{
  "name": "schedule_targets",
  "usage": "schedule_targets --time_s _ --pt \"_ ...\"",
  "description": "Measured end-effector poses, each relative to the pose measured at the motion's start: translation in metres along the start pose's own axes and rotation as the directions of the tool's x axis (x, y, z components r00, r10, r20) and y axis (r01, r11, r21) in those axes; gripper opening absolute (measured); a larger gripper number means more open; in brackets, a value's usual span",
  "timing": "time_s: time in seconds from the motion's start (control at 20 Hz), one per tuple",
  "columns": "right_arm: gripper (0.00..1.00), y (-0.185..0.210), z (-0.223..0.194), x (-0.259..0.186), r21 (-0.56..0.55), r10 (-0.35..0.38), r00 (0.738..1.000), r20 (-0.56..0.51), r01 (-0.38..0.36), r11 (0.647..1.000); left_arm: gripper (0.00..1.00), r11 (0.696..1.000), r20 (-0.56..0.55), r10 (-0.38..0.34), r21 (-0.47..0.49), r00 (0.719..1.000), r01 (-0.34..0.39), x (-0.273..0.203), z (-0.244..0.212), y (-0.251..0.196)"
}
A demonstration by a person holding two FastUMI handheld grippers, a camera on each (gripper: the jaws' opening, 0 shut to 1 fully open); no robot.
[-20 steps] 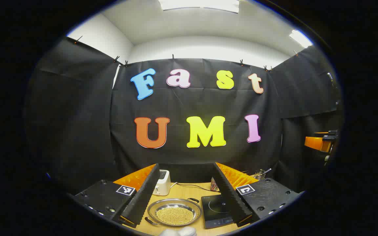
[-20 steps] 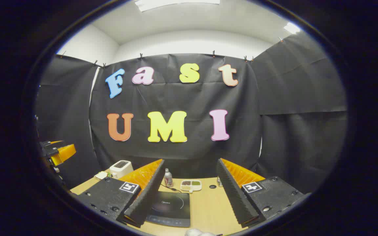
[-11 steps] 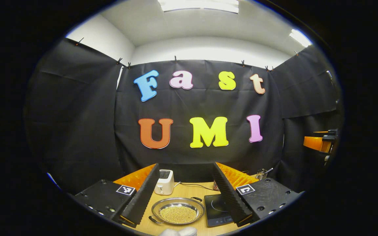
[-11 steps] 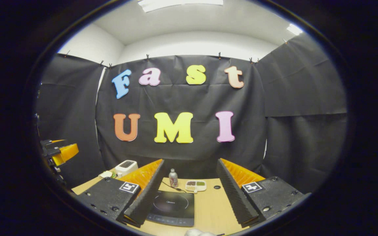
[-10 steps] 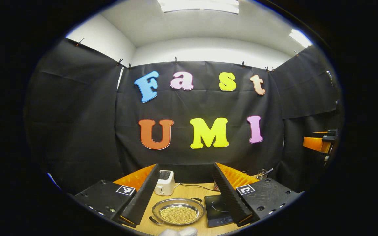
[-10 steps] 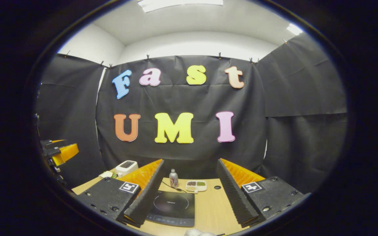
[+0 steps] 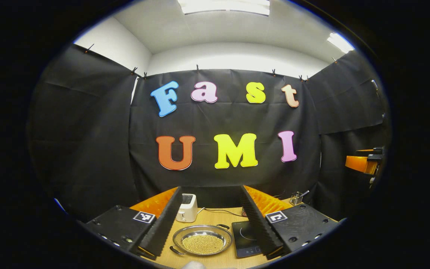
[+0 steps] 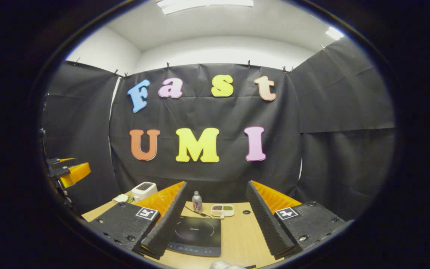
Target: First push the handle of the pot to place it horizontally, then grasp the pot with both hands and set it on the induction cooktop.
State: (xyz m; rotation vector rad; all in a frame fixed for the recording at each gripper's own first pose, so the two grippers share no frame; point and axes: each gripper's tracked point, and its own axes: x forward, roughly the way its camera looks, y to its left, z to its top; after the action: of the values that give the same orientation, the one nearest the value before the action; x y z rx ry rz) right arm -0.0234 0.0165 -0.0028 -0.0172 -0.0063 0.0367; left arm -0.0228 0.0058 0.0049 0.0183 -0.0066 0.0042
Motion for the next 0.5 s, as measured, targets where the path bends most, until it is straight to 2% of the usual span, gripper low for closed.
schedule_targets --time_s 0.2,0.3,0.35,0.4,0.5 --pt "0.96 -0.001 -0.001 -0.007 -0.016 -0.002 1.0 -0.002 0.002 1.0 0.08 0.999 0.012 -0.045 -0.011 0.999 0.045 -0.001 0.001 -0.002" --pt "0.96 0.0 -0.003 -0.008 -0.023 -0.005 1.0 -0.007 0.004 1.0 0.03 0.996 -0.011 -0.084 -0.038 0.996 0.083 0.001 -0.009 -0.008" --pt "0.96 0.0 -0.007 -0.007 -0.026 -0.005 1.0 -0.017 0.005 1.0 0.09 0.994 -0.028 -0.102 -0.052 0.994 0.1 0.001 -0.014 -0.007" --pt "0.96 0.002 -0.01 -0.008 -0.029 -0.002 1.0 -0.028 0.001 1.0 0.0 0.992 -0.052 -0.117 -0.06 0.992 0.114 0.002 -0.022 -0.008" --pt "0.99 0.004 -0.017 -0.008 -0.044 -0.001 0.999 -0.05 -0.001 0.999 0.0 0.987 -0.122 -0.15 -0.071 0.981 0.142 0.005 -0.046 -0.009"
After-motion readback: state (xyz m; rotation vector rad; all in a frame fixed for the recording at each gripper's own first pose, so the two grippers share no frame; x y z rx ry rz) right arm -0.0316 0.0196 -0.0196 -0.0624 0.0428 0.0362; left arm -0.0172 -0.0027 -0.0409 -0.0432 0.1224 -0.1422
